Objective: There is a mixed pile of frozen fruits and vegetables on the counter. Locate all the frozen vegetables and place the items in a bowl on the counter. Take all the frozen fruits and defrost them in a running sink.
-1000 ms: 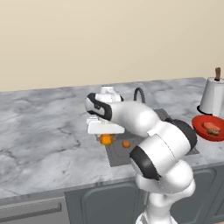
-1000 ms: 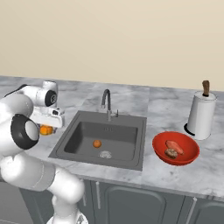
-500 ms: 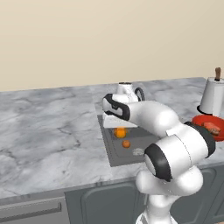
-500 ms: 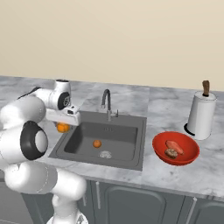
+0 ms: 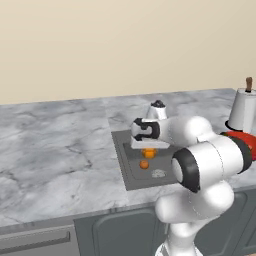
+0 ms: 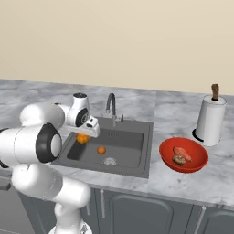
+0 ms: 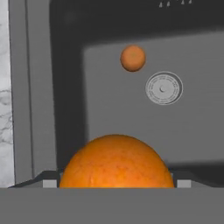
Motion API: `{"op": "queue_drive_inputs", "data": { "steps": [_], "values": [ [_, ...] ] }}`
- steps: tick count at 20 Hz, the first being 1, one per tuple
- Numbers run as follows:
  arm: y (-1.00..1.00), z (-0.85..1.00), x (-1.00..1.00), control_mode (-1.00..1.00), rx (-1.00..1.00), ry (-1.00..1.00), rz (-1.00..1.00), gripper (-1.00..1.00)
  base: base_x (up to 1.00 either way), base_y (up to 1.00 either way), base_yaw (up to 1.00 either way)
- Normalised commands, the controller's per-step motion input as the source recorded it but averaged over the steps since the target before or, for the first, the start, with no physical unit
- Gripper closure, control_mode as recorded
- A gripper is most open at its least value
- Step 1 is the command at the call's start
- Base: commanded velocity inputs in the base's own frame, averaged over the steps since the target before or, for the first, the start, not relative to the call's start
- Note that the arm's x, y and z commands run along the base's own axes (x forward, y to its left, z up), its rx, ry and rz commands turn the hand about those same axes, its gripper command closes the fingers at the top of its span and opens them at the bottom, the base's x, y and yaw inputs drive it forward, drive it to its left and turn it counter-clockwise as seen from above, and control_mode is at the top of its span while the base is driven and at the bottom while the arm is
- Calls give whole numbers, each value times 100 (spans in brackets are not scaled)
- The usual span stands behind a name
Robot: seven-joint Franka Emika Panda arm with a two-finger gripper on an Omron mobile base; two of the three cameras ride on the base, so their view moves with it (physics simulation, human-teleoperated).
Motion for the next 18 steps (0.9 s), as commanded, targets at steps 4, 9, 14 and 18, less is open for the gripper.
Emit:
{"op": "queue_drive_inputs", "data": {
  "steps": [4,9,14,18],
  "values": [
    [-44,-39,60,-100,-6,1,0,100,0,0,0],
    [-50,-48,38,-100,-11,3,0,100,0,0,0],
    [-65,-51,38,-100,-8,1,0,100,0,0,0],
    [-71,-46,38,-100,0,0,1,100,0,0,0]
  ]
}}
